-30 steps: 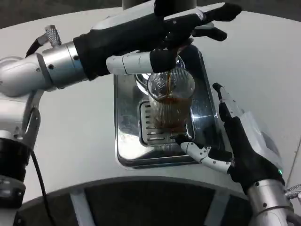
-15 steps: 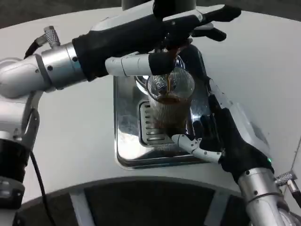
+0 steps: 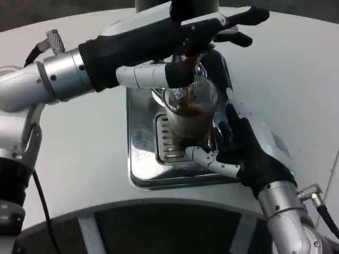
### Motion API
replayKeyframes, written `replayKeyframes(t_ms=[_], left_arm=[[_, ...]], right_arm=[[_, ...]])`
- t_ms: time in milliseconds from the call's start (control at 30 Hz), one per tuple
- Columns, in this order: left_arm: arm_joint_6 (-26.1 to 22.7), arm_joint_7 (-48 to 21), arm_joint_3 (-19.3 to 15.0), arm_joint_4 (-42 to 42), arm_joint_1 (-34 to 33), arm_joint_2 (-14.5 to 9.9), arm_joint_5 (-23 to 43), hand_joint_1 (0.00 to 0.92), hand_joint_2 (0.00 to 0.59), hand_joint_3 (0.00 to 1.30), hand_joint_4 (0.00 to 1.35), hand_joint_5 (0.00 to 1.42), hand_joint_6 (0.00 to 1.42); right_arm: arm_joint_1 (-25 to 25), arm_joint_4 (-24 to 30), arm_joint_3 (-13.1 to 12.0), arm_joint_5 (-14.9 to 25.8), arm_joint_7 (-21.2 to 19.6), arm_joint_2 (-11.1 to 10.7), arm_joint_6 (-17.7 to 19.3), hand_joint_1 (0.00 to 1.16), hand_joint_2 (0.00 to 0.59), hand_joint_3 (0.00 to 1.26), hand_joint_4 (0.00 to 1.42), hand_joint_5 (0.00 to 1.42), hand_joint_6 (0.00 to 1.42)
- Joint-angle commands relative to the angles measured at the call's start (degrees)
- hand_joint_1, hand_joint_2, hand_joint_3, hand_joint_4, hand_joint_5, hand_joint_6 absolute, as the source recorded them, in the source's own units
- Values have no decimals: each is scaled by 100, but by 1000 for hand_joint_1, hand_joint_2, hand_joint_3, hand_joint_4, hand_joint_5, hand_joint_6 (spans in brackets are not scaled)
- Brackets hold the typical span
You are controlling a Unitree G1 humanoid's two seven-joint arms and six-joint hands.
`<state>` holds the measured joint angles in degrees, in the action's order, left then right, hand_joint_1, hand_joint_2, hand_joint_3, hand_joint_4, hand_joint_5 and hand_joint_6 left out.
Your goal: Grasp the cup under the faucet to collect the drink, then remove the cup.
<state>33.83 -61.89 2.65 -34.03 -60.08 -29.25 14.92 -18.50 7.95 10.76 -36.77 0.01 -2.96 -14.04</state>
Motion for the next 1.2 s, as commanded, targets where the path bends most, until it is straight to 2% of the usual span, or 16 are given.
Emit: replayKeyframes(t_ms=[33,767,1200], left_arm=[[-71,-145,93,-97,321,-156,-262,0,6,71,0,115,0],[2,-142,61,-273,271,-158,-247,0,7,84,0,115,0],[-64,-108,6,-241,320,-179,-197,0,7,94,0,115,0]], right_arm=[[-159,-221,37,102,-140,13,6,592,211,0,0,0,0],[-872,-975,-7,472,-413,-46,68,558,199,0,0,0,0],[-1059,-1231,43,620,-527,-24,122,553,199,0,0,0,0]])
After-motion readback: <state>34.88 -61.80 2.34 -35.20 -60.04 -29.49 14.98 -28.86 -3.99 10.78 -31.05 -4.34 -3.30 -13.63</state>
